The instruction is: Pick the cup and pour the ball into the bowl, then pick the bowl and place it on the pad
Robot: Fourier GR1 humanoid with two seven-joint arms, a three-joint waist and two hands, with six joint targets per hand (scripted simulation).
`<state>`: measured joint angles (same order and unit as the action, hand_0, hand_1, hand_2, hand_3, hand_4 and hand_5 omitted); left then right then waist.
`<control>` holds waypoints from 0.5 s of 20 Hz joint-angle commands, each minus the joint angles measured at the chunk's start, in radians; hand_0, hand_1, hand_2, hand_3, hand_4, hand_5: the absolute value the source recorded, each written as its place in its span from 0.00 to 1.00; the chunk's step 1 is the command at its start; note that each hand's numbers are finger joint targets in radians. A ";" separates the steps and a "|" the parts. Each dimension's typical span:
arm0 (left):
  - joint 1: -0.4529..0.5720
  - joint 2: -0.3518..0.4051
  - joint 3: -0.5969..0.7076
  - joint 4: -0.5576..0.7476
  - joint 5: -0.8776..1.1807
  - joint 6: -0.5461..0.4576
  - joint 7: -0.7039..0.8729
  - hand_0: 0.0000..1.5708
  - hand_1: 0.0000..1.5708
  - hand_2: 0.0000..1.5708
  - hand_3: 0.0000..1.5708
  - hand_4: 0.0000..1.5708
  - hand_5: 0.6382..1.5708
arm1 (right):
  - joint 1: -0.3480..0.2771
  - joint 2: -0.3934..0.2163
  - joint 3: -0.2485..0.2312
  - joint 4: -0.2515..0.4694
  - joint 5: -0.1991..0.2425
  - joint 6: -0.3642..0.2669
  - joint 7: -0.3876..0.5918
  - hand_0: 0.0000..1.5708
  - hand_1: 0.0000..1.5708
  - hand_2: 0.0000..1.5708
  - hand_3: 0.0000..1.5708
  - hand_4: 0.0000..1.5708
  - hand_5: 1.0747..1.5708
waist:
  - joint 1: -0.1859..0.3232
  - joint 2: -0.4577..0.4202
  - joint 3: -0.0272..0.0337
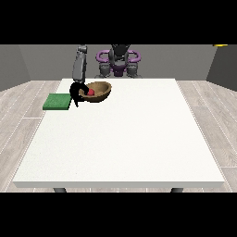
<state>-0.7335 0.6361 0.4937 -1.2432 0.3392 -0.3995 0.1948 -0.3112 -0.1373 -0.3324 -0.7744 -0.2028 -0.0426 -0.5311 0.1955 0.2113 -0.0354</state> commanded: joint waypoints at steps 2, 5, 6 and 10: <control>-0.022 0.004 0.007 -0.002 0.029 -0.005 0.015 0.00 0.00 0.00 0.00 0.71 0.94 | 0.059 -0.093 0.005 0.085 0.074 -0.122 0.159 1.00 1.00 1.00 0.90 0.59 0.91 | 0.009 0.048 0.0329; -0.004 0.002 -0.001 -0.001 0.008 0.000 0.004 0.00 0.00 0.00 0.00 0.74 0.95 | 0.074 -0.117 0.026 0.041 0.090 -0.148 0.190 1.00 1.00 1.00 0.82 0.63 0.94 | 0.006 0.037 0.0321; -0.019 0.017 0.003 0.033 0.006 0.002 0.016 0.00 0.00 0.00 0.00 0.74 0.96 | 0.039 -0.118 0.050 -0.005 0.104 -0.185 0.259 1.00 1.00 1.00 0.79 0.64 0.95 | -0.007 0.011 0.0300; 0.048 0.022 0.032 0.081 0.010 -0.021 -0.012 0.00 0.00 0.00 0.00 0.76 0.95 | 0.075 -0.236 0.058 -0.085 0.098 -0.147 0.373 1.00 1.00 1.00 0.71 0.65 0.95 | -0.053 -0.058 0.0275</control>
<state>-0.7179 0.6454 0.5049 -1.2048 0.3514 -0.4093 0.1987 -0.2789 -0.1723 -0.2633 -0.8679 -0.1807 -0.1488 -0.3302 0.2035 0.1712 0.0010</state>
